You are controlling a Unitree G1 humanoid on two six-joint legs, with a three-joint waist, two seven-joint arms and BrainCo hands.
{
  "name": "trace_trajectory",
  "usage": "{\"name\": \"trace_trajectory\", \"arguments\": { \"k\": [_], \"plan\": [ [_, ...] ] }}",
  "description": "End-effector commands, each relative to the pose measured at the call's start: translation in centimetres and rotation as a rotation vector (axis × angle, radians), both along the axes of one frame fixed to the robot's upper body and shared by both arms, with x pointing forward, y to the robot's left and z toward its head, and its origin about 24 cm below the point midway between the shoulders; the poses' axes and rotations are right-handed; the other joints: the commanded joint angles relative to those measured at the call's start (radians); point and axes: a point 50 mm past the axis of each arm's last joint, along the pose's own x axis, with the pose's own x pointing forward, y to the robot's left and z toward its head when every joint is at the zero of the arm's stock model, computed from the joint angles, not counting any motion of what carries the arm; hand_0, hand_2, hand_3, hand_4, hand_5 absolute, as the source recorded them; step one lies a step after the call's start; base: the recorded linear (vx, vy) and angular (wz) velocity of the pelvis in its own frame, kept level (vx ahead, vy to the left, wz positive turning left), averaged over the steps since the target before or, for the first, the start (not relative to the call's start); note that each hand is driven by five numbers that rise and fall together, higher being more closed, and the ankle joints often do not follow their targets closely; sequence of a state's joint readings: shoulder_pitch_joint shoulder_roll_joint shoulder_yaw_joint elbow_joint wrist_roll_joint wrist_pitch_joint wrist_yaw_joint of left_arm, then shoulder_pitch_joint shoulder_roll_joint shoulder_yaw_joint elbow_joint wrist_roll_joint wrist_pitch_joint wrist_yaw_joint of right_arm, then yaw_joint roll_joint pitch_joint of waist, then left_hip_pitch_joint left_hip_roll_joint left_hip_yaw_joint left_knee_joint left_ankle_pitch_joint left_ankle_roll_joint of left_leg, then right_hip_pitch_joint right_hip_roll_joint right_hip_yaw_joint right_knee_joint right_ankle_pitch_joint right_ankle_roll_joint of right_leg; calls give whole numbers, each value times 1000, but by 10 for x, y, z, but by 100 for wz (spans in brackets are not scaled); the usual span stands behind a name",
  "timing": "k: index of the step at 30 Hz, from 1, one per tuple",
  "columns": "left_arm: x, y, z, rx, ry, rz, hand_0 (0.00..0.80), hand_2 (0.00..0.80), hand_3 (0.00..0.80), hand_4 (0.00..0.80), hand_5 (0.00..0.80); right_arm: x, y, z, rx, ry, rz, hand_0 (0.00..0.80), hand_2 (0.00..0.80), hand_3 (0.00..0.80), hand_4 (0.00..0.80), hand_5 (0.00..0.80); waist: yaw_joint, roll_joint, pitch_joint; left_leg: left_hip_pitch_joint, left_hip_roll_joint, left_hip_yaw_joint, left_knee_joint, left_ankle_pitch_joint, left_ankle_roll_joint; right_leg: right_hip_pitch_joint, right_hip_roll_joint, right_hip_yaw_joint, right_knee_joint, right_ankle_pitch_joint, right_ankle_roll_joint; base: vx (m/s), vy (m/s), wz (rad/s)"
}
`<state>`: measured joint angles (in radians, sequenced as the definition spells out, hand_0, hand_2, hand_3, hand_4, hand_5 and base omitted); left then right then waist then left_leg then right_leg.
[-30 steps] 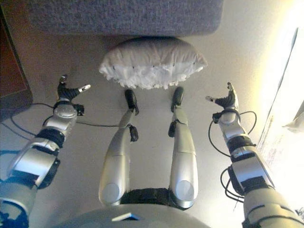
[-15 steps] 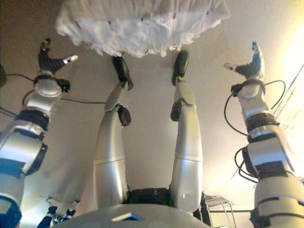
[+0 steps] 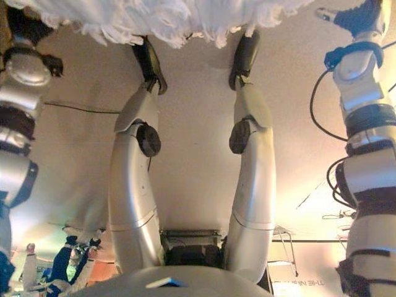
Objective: Pick up the cushion and take it to the sofa
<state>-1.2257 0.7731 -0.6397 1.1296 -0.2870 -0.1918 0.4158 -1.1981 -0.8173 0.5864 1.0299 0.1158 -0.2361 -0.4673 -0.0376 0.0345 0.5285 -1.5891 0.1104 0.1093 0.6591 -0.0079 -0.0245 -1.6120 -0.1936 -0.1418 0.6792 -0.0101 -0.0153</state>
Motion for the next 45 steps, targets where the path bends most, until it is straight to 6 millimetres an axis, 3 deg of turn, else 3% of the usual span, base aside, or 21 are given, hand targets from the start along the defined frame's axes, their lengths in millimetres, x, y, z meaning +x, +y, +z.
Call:
{"name": "trace_trajectory", "arguments": {
  "k": [1, 4, 8, 15, 16, 17, 18, 19, 21, 27, 32, 36, 38, 40, 42, 43, 45],
  "plan": [
    [-3, -5, 12, 101, -68, -10, 0, 0, 0, 0, 0, -12, 3, 35, -170, -114, 39, 0, 0, 0, 0, 0, -32, 97, -9, 19, 36, 10, -9, -127, -29, 42, -28, 66, -44, -56, 123, 42, -17, 2],
    [0, -29, 29, 135, -122, -120, 0, 0, 0, 0, 0, -8, 30, 47, -194, -110, 180, 0, 0, 0, 0, 0, -31, 90, -9, 19, 31, 12, -32, -119, -32, 42, -28, 65, -68, -47, 129, 36, -24, -2],
    [2, -69, 41, 243, -156, -323, 0, 0, 0, 0, 0, -2, 60, 45, -208, 31, 433, 0, 0, 0, 0, 0, -31, 78, -9, 19, 23, 10, -65, -104, -35, 42, -28, 64, -102, -35, 135, 32, -13, 1],
    [0, -139, 25, 436, 132, -808, 0, 0, 0, 0, 0, -4, 96, 36, -101, 269, 852, 0, 0, 0, 0, 0, -35, 73, -9, 19, 12, 4, -87, -85, -42, 42, -26, 66, -130, -10, 145, 2, 1, 1],
    [-2, -145, 24, 442, 152, -852, 182, 182, 182, 182, 182, -5, 100, 36, -97, 293, 890, 0, 0, 0, 0, 0, -36, 73, -9, 19, 11, 3, -86, -85, -44, 42, -24, 68, -132, -7, 145, 0, 0, 0],
    [-3, -150, 23, 428, 163, -896, 562, 562, 562, 562, 562, -5, 104, 36, -99, 314, 922, 0, 0, 0, 0, 0, -36, 74, -9, 19, 9, 2, -85, -85, -45, 42, -24, 70, -133, -5, 146, 0, 0, 0],
    [-5, -155, 23, 391, 168, -963, 800, 800, 800, 800, 800, -6, 109, 37, -106, 337, 966, 0, 0, 0, 0, 0, -36, 75, -9, 19, 10, 1, -86, -84, -45, 42, -24, 72, -134, -5, 147, 5, 7, 3],
    [-7, -160, 24, 365, 172, -1011, 800, 800, 800, 800, 800, -7, 114, 36, -117, 358, 996, 122, 122, 122, 122, 122, -37, 75, -9, 19, 9, 1, -87, -85, -46, 42, -23, 75, -135, -5, 148, 7, 5, 3],
    [-12, -172, 26, 324, 164, -1103, 800, 800, 800, 800, 800, -10, 124, 36, -119, 389, 1082, 800, 800, 800, 800, 800, -38, 78, -9, 19, 11, 2, -86, -86, -47, 42, -25, 78, -141, -4, 147, 0, 0, 0],
    [-23, -187, 22, 229, 148, -1249, 800, 800, 800, 800, 800, -20, 146, 37, -62, 377, 1257, 800, 800, 800, 800, 800, -36, 74, -9, 19, -5, -12, -90, -75, -53, 42, -29, 85, -150, 5, 151, -22, -28, 8],
    [-26, -182, 3, 70, 145, -1291, 800, 800, 800, 800, 800, -20, 139, 23, -10, 341, 1228, 800, 800, 800, 800, 800, -26, 66, -9, 19, -19, -38, -76, -54, -50, 43, -36, 88, -127, 15, 153, -93, -44, 11],
    [-31, -167, -46, -80, 195, -1294, 800, 800, 800, 800, 800, -20, 123, -12, 86, 344, 1178, 800, 800, 800, 800, 800, -9, 61, -9, 138, -31, -69, -102, -22, -57, 185, -41, 66, -175, 37, 154, -63, -42, 0],
    [-40, -162, -79, -185, 213, -1290, 800, 800, 800, 800, 800, -25, 116, -41, 170, 352, 1197, 800, 800, 800, 800, 800, -1, 55, -9, 259, -28, -67, -130, -4, -61, 306, -49, 52, -194, 44, 153, -35, -27, -3],
    [-48, -158, -98, -242, 200, -1273, 800, 800, 800, 800, 800, -31, 112, -60, 197, 342, 1202, 800, 800, 800, 800, 800, 2, 48, -9, 353, -25, -61, -152, 7, -65, 399, -54, 38, -211, 49, 154, -25, -19, -6],
    [-62, -155, -119, -324, 162, -1243, 800, 800, 800, 800, 800, -45, 110, -84, 254, 312, 1216, 800, 800, 800, 800, 800, 6, 35, -9, 504, -31, -50, -200, 19, -62, 541, -62, 11, -249, 56, 155, 24, -46, -5],
    [-72, -152, -133, -373, 147, -1221, 800, 800, 800, 800, 800, -57, 109, -103, 298, 304, 1223, 800, 800, 800, 800, 800, 10, 24, -9, 627, -33, -44, -226, -4, -63, 658, -63, -7, -274, 37, 165, 82, -62, -3],
    [-83, -147, -145, -423, 143, -1201, 800, 800, 800, 800, 800, -73, 105, -121, 344, 292, 1228, 800, 800, 800, 800, 800, 10, 8, -9, 765, -37, -18, -281, -1, -57, 798, -65, -44, -326, 40, 171, 81, -46, -1]
  ]
}}
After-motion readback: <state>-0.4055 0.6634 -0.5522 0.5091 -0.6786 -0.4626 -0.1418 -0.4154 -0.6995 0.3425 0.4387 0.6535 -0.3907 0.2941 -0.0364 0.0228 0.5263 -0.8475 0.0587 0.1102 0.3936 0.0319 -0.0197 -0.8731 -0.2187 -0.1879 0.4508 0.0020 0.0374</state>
